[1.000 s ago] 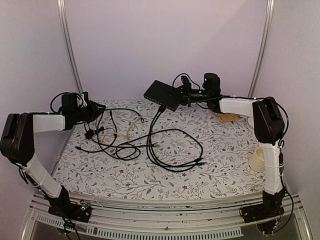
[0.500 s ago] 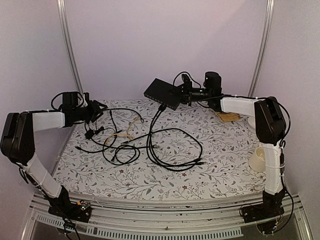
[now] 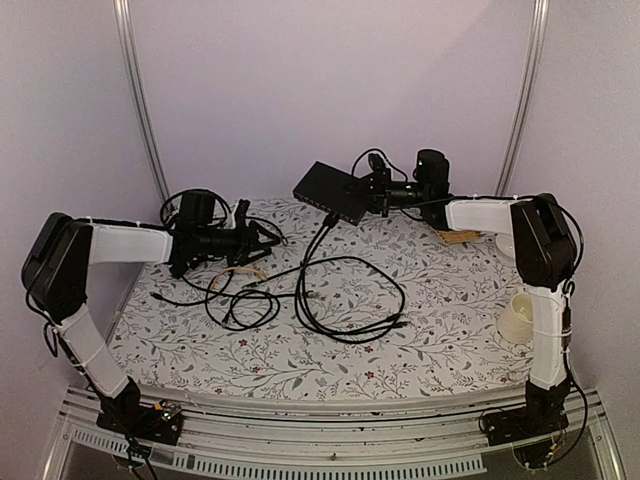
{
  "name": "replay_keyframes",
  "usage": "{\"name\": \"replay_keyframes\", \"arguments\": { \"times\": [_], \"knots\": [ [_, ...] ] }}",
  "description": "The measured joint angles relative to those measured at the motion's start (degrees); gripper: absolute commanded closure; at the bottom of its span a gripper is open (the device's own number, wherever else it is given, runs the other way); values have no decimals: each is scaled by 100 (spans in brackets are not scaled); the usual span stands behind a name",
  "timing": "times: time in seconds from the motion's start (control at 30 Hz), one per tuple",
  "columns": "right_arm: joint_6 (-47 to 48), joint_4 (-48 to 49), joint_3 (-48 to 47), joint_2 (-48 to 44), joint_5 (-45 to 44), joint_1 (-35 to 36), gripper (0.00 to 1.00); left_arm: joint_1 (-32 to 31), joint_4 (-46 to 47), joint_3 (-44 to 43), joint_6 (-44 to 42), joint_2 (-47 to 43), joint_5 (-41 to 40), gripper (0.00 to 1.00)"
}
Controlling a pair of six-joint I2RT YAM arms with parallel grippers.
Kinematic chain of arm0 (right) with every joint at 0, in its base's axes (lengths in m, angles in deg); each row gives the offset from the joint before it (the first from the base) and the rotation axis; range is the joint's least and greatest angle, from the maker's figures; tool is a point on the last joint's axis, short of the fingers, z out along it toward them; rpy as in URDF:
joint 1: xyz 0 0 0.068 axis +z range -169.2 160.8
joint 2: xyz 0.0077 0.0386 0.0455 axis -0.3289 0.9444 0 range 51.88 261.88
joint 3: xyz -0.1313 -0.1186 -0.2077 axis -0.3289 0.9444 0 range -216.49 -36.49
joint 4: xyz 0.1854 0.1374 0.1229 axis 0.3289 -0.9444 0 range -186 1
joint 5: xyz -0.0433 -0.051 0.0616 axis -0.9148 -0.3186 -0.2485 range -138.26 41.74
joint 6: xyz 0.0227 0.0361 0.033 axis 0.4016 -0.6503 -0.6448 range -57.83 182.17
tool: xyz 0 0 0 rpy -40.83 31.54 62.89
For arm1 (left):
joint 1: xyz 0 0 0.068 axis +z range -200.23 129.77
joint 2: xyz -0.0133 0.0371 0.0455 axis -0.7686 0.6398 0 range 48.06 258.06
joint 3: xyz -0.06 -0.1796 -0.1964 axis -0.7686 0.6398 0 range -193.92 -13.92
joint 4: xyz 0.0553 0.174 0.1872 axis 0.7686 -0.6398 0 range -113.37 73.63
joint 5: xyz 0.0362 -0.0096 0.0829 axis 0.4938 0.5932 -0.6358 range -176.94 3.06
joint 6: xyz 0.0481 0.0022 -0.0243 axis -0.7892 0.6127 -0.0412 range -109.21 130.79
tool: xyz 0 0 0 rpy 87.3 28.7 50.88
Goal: Pull the plug from the switch port
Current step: Pick up the connector from the center of the board.
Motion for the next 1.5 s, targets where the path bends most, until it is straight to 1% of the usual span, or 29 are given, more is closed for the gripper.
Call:
{"name": "replay_keyframes", "arguments": {
  "times": [0.23, 0.53, 0.77, 0.93, 1.27, 1.4, 1.5],
  "knots": [
    [-155, 317, 225, -192, 107, -63, 98, -363, -76, -111, 26, 623, -48, 48],
    [-243, 492, 240, -258, 219, -70, 98, -621, -481, -776, -66, 1276, -168, 48],
    [-256, 507, 249, -256, 223, -70, 98, -684, -1147, -1211, -313, 1602, -483, 47],
    [-264, 509, 249, -258, 227, -70, 98, -686, -1519, -1261, -433, 1755, -669, 47],
    [-282, 514, 251, -258, 238, -70, 98, -745, -1644, -1379, -490, 1961, -686, 47],
    [-282, 544, 280, -256, 236, -70, 98, -798, -1641, -1550, -496, 2090, -664, 48],
    [-282, 584, 323, -258, 234, -70, 98, -837, -1644, -1635, -498, 2164, -645, 53]
  ]
}}
